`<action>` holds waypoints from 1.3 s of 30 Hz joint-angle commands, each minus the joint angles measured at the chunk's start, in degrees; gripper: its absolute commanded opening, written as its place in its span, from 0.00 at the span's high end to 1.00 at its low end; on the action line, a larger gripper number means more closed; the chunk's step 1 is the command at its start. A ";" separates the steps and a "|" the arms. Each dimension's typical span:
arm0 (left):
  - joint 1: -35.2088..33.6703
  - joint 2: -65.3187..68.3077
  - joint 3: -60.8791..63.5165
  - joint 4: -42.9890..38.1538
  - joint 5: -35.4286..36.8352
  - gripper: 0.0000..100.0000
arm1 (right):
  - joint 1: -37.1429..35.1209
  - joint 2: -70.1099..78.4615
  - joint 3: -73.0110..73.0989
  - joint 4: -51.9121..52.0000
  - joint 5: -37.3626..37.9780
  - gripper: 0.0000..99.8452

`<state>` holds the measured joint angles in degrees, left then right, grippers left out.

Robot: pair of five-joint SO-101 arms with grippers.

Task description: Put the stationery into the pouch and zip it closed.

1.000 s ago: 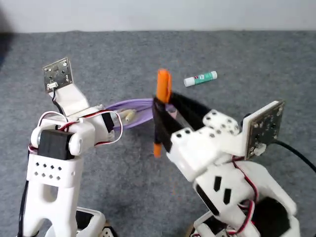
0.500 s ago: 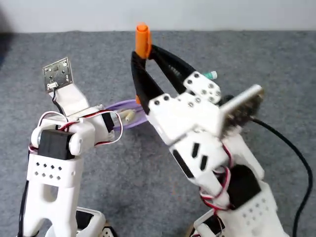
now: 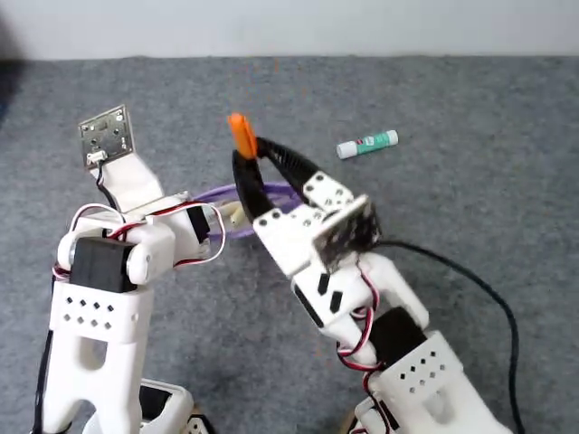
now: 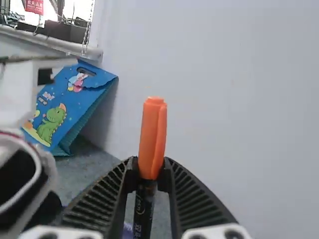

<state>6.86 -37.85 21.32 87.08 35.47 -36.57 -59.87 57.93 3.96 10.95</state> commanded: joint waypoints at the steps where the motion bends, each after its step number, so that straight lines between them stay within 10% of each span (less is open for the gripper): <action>1: 0.00 -0.09 -0.57 -1.14 0.62 0.99 | 1.80 -2.59 5.27 -4.53 4.84 0.99; 17: 0.26 -0.09 -0.57 -0.97 0.62 0.99 | -4.62 -5.32 -3.78 22.64 5.71 0.80; 27: 0.35 0.00 -0.57 -1.23 0.62 0.99 | -4.18 -5.23 -15.65 32.13 2.29 0.90; 39: 0.18 0.09 -0.57 -1.23 0.62 0.99 | 18.24 2.86 -20.66 33.80 -14.15 0.99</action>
<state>6.86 -37.85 21.32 87.08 35.47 -22.59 -60.40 41.85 37.10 1.63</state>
